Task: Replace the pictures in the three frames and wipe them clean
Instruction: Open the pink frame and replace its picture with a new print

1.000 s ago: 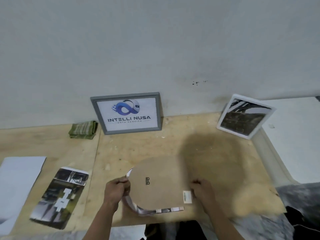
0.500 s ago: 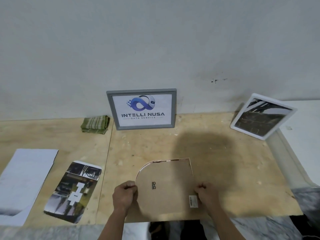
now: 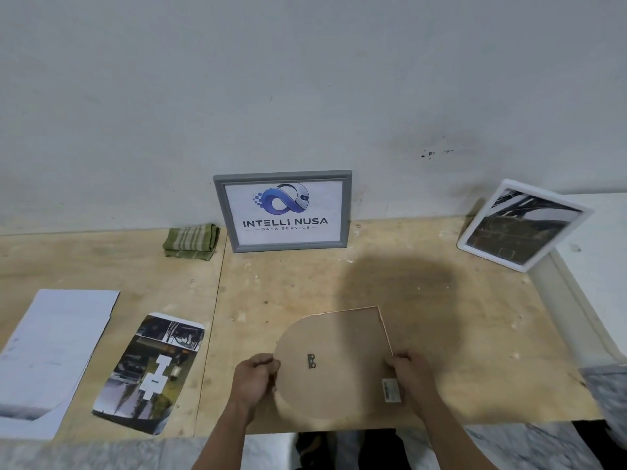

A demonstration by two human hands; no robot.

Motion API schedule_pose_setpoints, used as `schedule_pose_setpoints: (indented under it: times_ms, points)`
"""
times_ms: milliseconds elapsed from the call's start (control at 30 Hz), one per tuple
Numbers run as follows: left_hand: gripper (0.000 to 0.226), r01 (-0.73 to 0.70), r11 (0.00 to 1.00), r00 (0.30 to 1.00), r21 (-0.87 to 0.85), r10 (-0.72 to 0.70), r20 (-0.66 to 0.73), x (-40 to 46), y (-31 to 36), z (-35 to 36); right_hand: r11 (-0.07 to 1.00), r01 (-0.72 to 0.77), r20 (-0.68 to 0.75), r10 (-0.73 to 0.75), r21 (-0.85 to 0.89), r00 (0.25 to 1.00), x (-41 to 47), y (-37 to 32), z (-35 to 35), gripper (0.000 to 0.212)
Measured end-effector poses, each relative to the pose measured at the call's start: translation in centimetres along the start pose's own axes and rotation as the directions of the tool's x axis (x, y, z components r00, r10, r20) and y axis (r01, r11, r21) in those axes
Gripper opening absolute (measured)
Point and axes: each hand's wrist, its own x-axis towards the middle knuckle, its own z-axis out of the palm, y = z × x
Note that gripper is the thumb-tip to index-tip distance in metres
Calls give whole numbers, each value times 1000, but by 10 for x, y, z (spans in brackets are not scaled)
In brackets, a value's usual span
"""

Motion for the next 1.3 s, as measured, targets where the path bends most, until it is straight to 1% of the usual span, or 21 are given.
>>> schedule_pose_setpoints:
  times_ms: [67,133,200,267,300,333,400,433,500,567,600,633,700,767,833,933,1033,1133,1200,1267,1300]
  points:
    - [13,33,999,996,-30,-30,78,-3,3,-2,999,-31,25,30,42,999,5,2,-4,9]
    - [16,45,997,989,-63,-36,146,-4,4,-2,997,-27,26,25,69,999,4,3,-6,12]
    - [17,16,999,987,-44,-9,158,-6,6,-2,994,-9,20,7,112,1000,1,4,-7,13]
    - [16,0,999,990,-44,7,142,-6,10,-3,988,9,53,-18,154,998,-7,2,-9,16]
    - [15,-3,999,991,-49,9,132,-6,13,-3,983,8,103,-27,181,994,-13,-2,-11,20]
    - [14,-4,998,994,-57,10,112,-5,15,-4,977,0,189,-41,212,981,-20,-6,-13,26]
    - [12,0,997,998,-78,5,65,-2,20,-8,975,-35,396,-57,220,916,-35,-16,-18,46]
    - [12,4,996,999,-88,-1,40,0,22,-10,979,-42,469,-57,199,881,-42,-20,-20,52]
    - [12,4,995,1000,-103,-2,18,-2,24,-14,981,-26,522,-80,193,849,-48,-26,-21,58]
    - [12,-18,991,999,-134,23,36,-10,26,-16,978,-4,505,-104,208,857,-49,-29,-22,66]
    - [14,-23,984,996,-177,38,80,-16,27,-16,976,1,489,-110,219,865,-49,-31,-21,70]
    - [21,-11,971,988,-238,48,150,-22,28,-13,973,-2,474,-112,232,873,-48,-33,-21,73]
    - [54,28,946,953,-321,71,293,-35,29,-4,963,-12,446,-114,269,888,-46,-36,-18,73]
    - [77,10,944,946,-331,98,308,-44,27,7,959,-14,435,-115,282,893,-47,-38,-16,72]
    - [84,-28,942,958,-334,121,261,-46,26,15,960,-5,433,-121,279,893,-49,-39,-15,73]
    - [86,-74,939,967,-337,150,207,-47,26,18,962,8,413,-125,273,902,-51,-37,-17,71]
    - [85,-87,934,968,-347,161,191,-49,26,19,962,22,398,-134,273,907,-54,-34,-17,70]
    - [89,-91,934,962,-346,172,211,-50,22,16,965,55,404,-159,256,901,-54,-37,-21,62]
    - [88,-93,945,955,-314,174,239,-51,21,12,968,92,391,-180,234,903,-51,-47,-27,48]
    - [76,-85,958,943,-275,166,288,-56,25,9,973,136,323,-192,188,927,-47,-59,-37,32]
    - [62,-95,961,938,-260,174,300,-60,31,8,971,159,273,-205,180,940,-46,-65,-44,29]
